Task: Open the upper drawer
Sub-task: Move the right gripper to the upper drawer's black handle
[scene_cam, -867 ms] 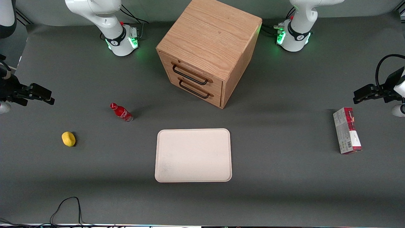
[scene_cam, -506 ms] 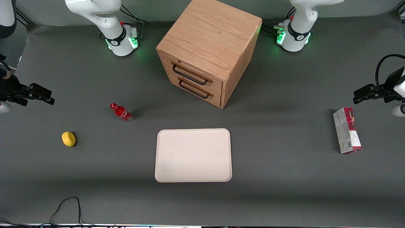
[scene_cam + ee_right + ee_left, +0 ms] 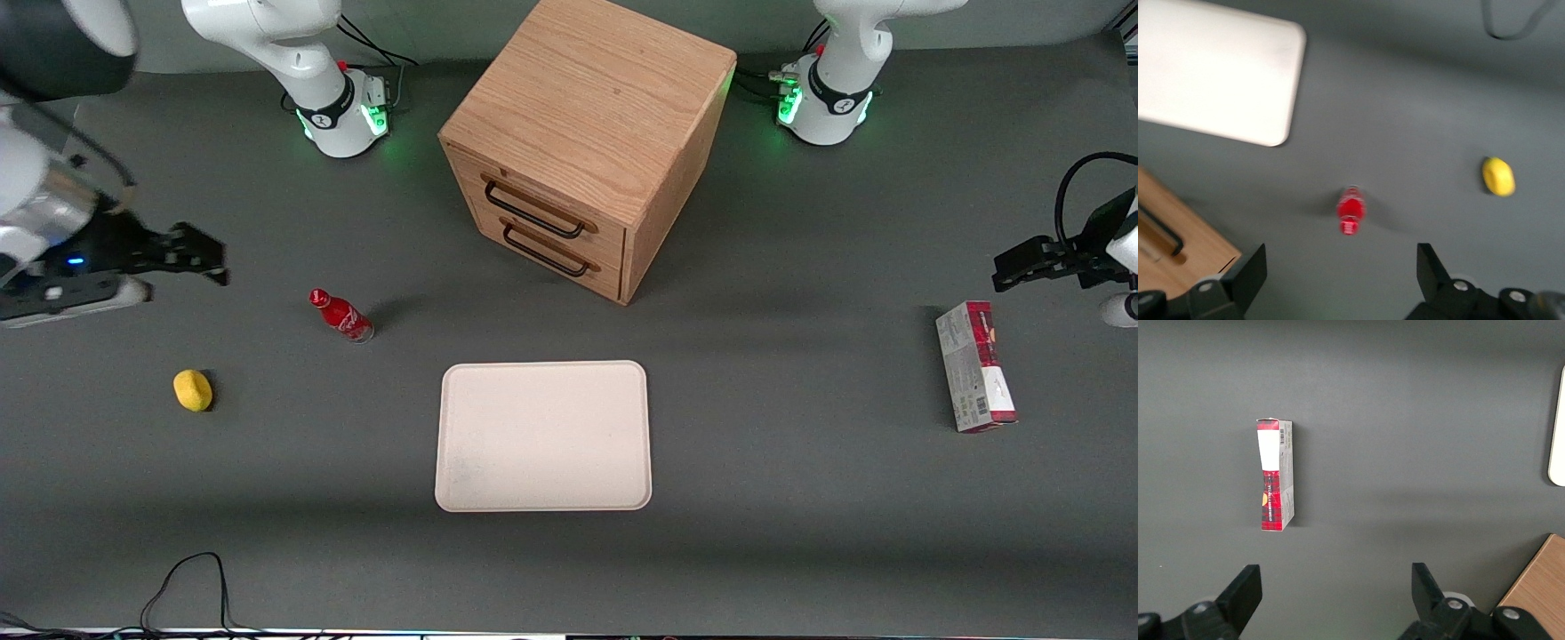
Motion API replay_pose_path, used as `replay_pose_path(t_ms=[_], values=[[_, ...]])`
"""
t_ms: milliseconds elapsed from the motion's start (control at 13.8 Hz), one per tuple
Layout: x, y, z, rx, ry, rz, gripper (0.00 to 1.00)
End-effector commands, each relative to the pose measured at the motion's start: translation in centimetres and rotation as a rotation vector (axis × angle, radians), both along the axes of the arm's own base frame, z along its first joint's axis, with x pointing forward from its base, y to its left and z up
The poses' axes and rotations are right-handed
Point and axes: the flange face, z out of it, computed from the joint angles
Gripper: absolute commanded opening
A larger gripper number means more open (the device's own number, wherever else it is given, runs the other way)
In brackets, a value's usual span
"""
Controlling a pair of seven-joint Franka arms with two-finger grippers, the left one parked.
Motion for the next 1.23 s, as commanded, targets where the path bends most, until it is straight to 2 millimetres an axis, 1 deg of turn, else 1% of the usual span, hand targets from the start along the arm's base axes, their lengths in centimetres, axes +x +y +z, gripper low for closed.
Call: replay_pose_path(t_ms=[0,72,289,433,506,578,650,722,939,1011,1156], values=[[-1.3,8.4,-0.3,0.008,0.002,0.16,1.0],[-2.3,11.2,-0.4,0.009,0.0,0.212,1.0],[-4.1,17.9,-1.7,0.026,0.021,0.322,1.0],[-5.9,21.7,-2.5,0.022,0.034,0.392,1.0],[-6.8,23.7,-3.3,0.016,0.045,0.427,1.0],[-7.5,25.2,-3.8,0.013,0.051,0.455,1.0],[-8.2,26.6,-4.2,0.01,0.057,0.479,1.0],[-8.8,27.4,-4.4,0.008,0.06,0.496,1.0],[-9.9,28.9,-4.9,0.008,0.067,0.536,1.0],[-10.6,29.7,-4.9,0.007,0.068,0.597,1.0],[-11.2,30.5,-5.2,0.01,0.072,0.699,1.0]])
